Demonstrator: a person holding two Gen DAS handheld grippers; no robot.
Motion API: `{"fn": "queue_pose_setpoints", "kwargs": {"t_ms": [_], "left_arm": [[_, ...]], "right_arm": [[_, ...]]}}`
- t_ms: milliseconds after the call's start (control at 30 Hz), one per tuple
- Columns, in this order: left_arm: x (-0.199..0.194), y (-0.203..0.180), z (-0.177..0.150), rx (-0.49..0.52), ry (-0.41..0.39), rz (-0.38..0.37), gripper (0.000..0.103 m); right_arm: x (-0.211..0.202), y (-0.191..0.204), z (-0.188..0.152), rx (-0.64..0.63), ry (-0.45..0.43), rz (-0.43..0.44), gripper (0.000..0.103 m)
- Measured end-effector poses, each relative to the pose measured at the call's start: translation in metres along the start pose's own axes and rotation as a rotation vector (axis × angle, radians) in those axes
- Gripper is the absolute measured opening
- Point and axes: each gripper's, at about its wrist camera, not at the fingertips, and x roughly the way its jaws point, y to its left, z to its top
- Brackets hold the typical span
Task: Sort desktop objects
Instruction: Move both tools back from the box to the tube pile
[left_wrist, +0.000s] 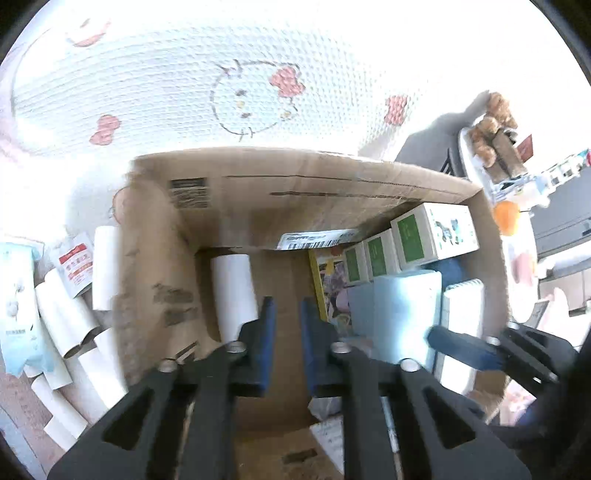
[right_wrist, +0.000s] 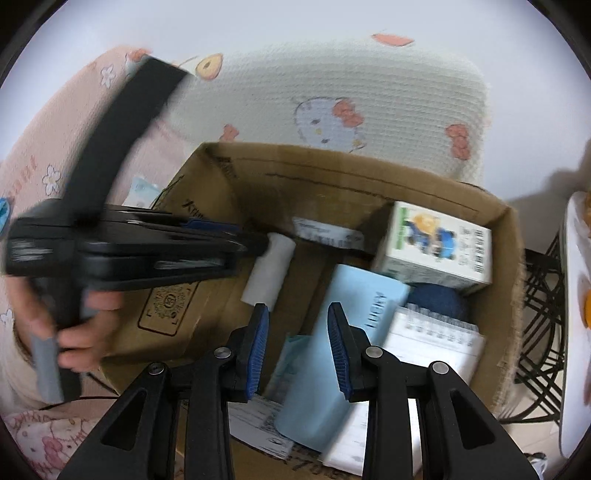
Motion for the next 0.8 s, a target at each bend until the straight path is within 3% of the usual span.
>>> {"fn": "queue_pose_setpoints", "kwargs": {"t_ms": [233, 333, 467, 800], "left_arm": [[-0.045, 0.025, -0.028, 0.053, -0.207, 0.079, 0.011], [-0.070, 0.050, -0.038, 0.047, -0.284, 0.047, 0.009], [-0.097, 0.088, -0.055, -0.036, -0.370, 0.049, 0.009], [-0.140, 0.176, -0.092, -0.262, -0.483, 0.099, 0.009]], "right_arm": [[0.026, 0.029, 0.017, -0.021, 0.074, 0.036, 0.029], [0.023, 0.046, 0.022, -0.042, 0.063, 0.041, 0.029], [0.015, 0.071, 0.032, -0.094, 0.038, 0.034, 0.029], [-0.006, 0.142, 0.062, -0.199, -0.034, 0.096, 0.029]]}}
